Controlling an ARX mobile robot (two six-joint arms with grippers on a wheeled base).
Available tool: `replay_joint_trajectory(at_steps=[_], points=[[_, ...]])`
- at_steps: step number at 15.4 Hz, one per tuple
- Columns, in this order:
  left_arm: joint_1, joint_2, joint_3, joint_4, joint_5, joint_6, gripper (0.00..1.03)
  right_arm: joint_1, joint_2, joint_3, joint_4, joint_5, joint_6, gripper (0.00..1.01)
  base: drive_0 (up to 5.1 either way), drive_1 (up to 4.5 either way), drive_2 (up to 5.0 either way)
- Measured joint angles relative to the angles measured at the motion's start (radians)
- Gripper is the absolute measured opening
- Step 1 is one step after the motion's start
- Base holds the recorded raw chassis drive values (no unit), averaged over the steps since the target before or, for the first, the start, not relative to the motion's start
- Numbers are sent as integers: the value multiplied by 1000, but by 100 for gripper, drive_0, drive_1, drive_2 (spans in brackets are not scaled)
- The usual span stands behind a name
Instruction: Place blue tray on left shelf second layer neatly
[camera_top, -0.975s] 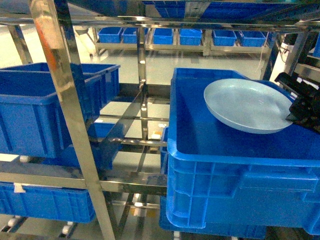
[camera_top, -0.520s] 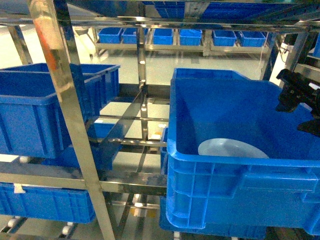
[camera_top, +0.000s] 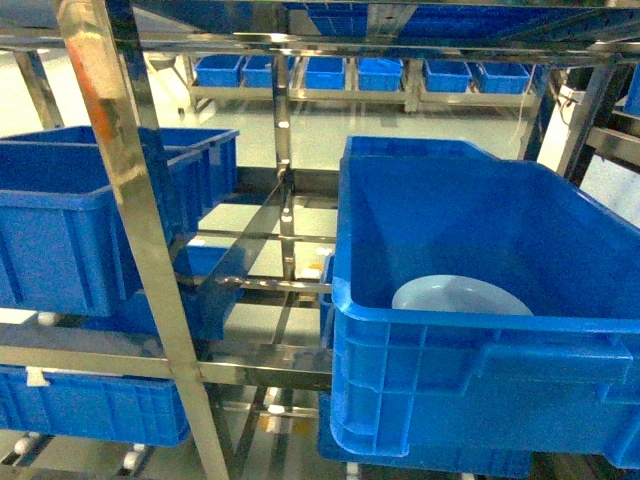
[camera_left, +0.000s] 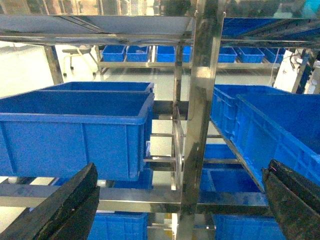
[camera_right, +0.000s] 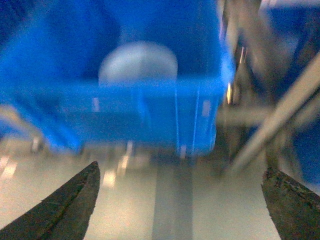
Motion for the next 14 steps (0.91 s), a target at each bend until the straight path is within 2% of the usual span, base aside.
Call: replay_joint_trajectory(at_steps=[1,2,3,7,14], points=[[0,0,0,1,1,0,98,29,-112,-85,275,51,-35,90,0,0,0],[0,0,0,0,-2,0,98,43,-205,-186,524,76,-55,75,0,0,0],[1,0,0,0,-3,0,98,40,-224,-247,628,93,-62,60,0,0,0],[1,0,0,0,-1,0,98,40,-329,-297,599,94,-71,4,0,0,0],[1,0,0,0,-1,0,98,40,-476,-347,523,96,-75,2,0,0,0]])
